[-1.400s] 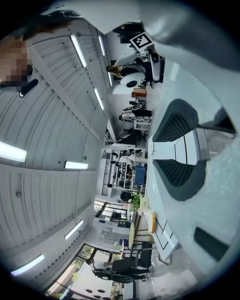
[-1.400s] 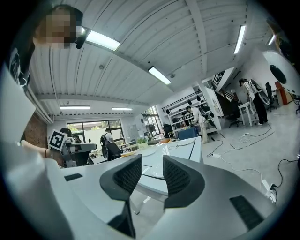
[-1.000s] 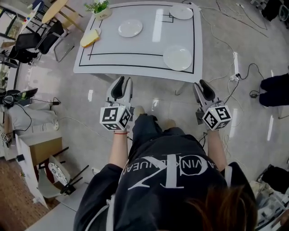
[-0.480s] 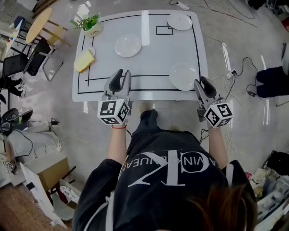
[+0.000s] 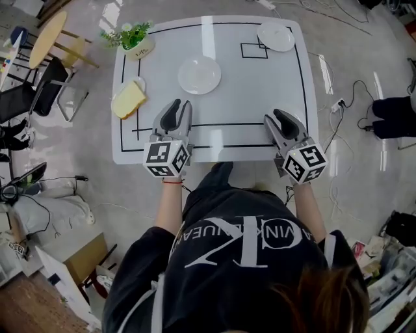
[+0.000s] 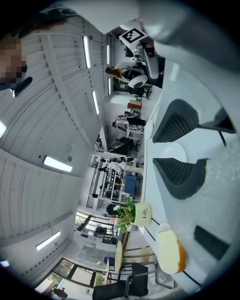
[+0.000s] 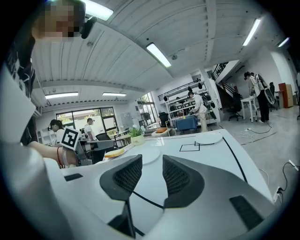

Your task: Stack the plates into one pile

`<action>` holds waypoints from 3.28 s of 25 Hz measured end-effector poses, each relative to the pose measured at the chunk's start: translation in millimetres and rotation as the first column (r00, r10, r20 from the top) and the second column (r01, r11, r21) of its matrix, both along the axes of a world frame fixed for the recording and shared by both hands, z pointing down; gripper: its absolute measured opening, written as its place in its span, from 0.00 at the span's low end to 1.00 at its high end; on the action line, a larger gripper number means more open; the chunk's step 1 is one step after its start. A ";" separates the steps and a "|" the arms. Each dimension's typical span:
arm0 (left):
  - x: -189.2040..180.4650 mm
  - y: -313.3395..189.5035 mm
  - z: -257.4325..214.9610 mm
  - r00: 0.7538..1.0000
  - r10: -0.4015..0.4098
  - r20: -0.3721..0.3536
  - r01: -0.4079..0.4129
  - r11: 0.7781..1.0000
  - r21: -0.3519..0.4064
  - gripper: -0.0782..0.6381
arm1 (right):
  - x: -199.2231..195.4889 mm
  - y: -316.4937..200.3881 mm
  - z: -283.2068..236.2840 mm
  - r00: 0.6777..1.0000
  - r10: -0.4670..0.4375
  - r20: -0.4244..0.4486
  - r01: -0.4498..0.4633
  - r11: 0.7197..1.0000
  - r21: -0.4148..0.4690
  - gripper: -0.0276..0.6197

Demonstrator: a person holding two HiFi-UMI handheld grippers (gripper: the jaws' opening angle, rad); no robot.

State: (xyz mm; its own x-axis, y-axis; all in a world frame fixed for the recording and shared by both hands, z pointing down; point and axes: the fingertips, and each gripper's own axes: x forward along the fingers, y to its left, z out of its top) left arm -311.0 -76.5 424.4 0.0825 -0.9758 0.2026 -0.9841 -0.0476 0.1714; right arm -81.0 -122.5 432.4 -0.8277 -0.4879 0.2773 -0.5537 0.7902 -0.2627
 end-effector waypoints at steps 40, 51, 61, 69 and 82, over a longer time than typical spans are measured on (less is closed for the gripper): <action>-76.8 -123.6 136.0 0.985 0.116 -0.131 -0.169 0.823 -0.543 0.38 | -193.8 -107.3 124.9 0.904 0.048 -0.426 -0.168 0.954 -0.248 0.26; -74.9 -112.5 138.4 0.993 0.036 -0.115 -0.097 0.806 -0.584 0.27 | -183.1 -96.5 117.1 0.933 0.079 -0.352 -0.186 0.942 -0.280 0.20; -47.4 -102.4 122.1 0.993 0.080 -0.085 -0.114 0.817 -0.565 0.27 | -149.3 -81.4 95.3 0.937 0.172 -0.303 -0.251 0.936 -0.245 0.14; -6.7 -101.2 103.1 0.989 0.114 -0.090 -0.145 0.831 -0.537 0.26 | -105.3 -65.2 75.9 0.941 0.219 -0.257 -0.284 0.926 -0.249 0.14; 117.7 -105.9 87.2 0.969 0.204 -0.138 -0.246 0.812 -0.530 0.26 | 17.4 -64.5 49.9 0.922 0.336 -0.193 -0.379 0.888 -0.260 0.14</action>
